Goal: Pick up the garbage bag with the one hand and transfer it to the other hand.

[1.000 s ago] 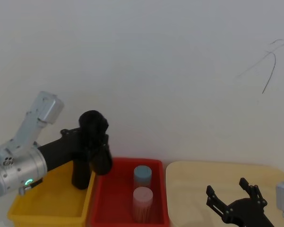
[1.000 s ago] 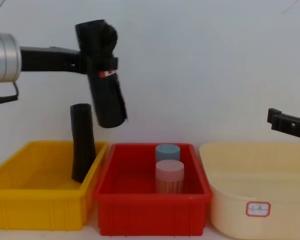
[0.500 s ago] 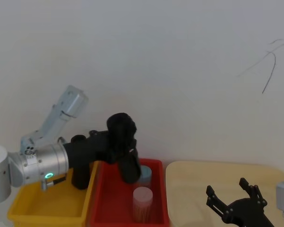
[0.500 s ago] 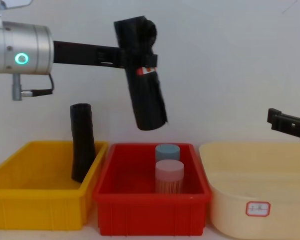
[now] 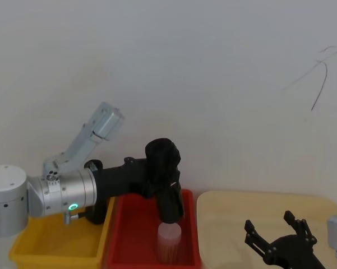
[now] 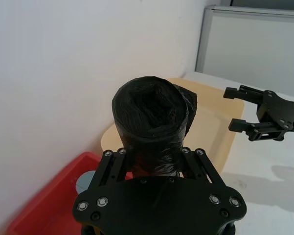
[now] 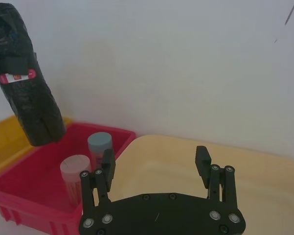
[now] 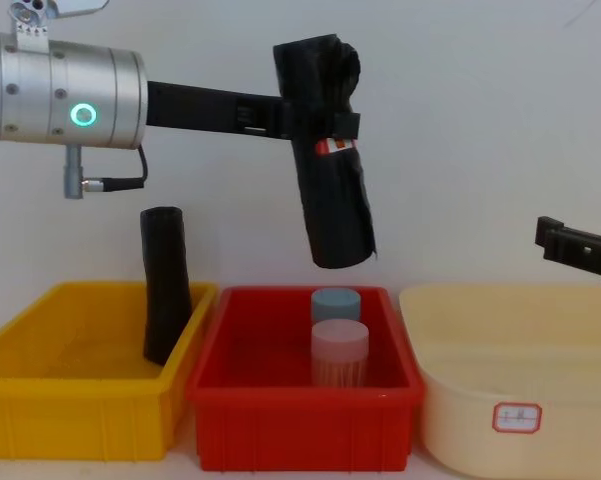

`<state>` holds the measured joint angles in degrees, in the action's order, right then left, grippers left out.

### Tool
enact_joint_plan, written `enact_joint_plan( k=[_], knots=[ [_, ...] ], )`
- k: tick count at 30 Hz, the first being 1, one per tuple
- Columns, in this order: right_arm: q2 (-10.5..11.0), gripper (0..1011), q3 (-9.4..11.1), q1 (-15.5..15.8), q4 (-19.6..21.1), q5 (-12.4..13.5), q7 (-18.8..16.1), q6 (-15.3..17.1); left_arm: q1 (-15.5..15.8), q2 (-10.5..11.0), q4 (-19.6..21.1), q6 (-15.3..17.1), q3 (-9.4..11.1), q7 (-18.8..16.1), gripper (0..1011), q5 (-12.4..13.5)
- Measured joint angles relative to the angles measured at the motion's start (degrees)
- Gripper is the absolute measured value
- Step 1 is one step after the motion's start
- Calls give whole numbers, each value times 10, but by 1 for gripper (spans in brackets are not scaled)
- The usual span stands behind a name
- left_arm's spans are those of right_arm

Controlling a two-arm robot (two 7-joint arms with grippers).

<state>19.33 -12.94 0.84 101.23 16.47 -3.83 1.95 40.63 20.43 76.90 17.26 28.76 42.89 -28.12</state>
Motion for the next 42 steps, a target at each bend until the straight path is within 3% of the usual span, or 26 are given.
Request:
enact_joint_plan(
  k=[9,22,32,42],
  knots=[
    [3,1000,1,-3,1,6,-13,10,6,-3,-5,0,7,7,412,0],
    [30,1000,-4,-20,11,37,-80,54,11,-5,-9,1,12,11,412,-1],
    [62,1000,-19,-60,9,66,-155,101,12,-6,-10,1,13,12,412,-1],
    [74,1000,-37,-107,-9,81,-196,131,12,-6,-10,1,14,13,412,-1]
  ],
)
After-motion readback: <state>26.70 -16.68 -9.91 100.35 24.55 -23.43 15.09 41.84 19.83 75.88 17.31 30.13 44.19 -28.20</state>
